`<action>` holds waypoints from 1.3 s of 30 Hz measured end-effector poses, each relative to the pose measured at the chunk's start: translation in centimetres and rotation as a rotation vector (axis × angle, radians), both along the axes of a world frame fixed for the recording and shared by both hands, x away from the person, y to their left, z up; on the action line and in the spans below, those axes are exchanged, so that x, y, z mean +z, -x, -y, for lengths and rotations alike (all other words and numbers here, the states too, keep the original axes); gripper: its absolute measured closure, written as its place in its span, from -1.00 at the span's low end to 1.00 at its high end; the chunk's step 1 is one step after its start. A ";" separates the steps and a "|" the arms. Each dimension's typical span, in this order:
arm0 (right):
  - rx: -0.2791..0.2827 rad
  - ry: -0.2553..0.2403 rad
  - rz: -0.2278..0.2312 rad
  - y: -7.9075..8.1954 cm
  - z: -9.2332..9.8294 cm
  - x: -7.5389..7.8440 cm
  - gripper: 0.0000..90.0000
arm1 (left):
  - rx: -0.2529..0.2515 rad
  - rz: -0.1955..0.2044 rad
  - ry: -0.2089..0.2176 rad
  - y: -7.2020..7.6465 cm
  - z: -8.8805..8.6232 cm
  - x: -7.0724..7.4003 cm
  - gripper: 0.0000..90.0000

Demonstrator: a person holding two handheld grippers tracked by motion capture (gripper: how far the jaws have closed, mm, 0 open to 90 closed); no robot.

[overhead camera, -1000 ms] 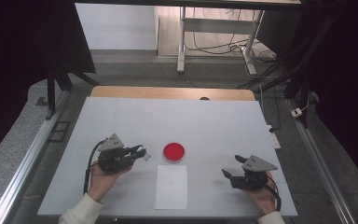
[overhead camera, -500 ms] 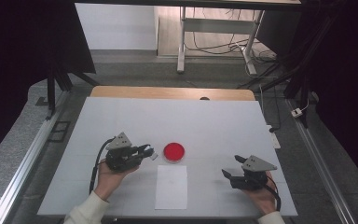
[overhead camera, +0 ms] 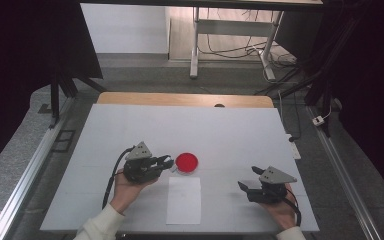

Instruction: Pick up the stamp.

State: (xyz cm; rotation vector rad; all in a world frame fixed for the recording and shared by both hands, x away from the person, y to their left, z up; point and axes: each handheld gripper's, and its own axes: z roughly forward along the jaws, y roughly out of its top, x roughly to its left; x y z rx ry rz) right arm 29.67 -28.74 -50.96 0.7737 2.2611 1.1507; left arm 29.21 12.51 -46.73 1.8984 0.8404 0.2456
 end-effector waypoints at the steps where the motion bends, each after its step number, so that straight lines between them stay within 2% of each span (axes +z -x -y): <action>1: 0.000 0.000 -0.001 0.0 0.0 0.0 -0.45 | -0.005 -0.001 0.001 0.0 0.2 0.0 0.67; 11: 0.000 0.000 -0.001 0.0 0.0 0.0 -0.45 | -0.034 0.003 -0.003 -0.4 1.9 0.1 0.67; 23: 0.000 -0.001 -0.001 0.0 0.0 -0.1 -0.45 | -0.070 -0.010 -0.003 -0.9 4.0 -0.1 0.67; 39: -0.007 0.004 0.004 0.1 0.0 0.0 -0.45 | -0.071 -0.011 0.000 -1.0 4.2 -0.1 0.67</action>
